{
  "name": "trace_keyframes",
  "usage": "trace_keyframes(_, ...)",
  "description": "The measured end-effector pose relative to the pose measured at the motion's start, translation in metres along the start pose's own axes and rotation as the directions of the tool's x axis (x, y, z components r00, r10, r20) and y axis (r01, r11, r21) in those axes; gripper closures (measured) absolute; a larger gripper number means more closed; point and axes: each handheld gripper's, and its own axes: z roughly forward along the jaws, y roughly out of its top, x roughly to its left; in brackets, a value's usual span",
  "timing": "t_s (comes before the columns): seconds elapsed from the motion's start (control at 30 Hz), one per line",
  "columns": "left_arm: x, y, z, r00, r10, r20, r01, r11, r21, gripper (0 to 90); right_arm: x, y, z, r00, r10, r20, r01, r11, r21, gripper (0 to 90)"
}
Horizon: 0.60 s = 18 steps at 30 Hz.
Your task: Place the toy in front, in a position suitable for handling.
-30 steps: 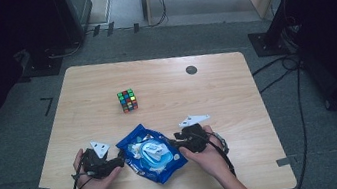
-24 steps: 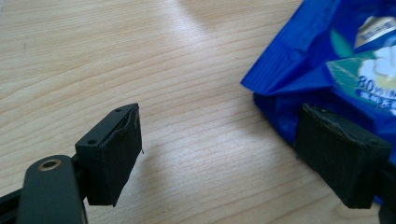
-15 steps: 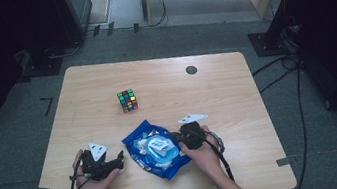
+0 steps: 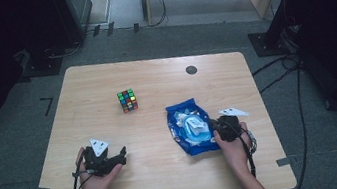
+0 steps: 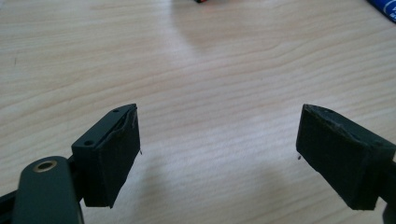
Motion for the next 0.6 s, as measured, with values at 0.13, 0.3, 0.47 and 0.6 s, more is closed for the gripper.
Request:
trace_keyframes(0.13,-0.002,0.009,0.006,0.9996,-0.027,-0.001,0.027,0.9995,-0.014,13.3,-0.015,-0.005,-0.006,0.9975,0.031,0.063,-0.030,0.999,-0.017,90.0)
trace_keyframes(0.3,-0.002,0.023,0.023,0.9979,-0.065,0.000,0.065,0.9979,-0.008,13.1,-0.024,-0.009,-0.017,0.9979,0.052,0.039,-0.050,0.997,-0.051,75.9)
trace_keyframes(0.47,-0.004,0.032,0.027,0.9981,-0.062,-0.001,0.062,0.9979,-0.020,13.1,-0.019,0.002,-0.043,0.9975,0.053,0.046,-0.046,0.987,-0.154,57.8)
trace_keyframes(0.6,0.001,0.025,0.023,0.9989,-0.045,-0.017,0.045,0.9990,-0.009,13.0,0.014,0.024,-0.053,0.9993,-0.034,-0.017,0.030,0.984,-0.175,48.8)
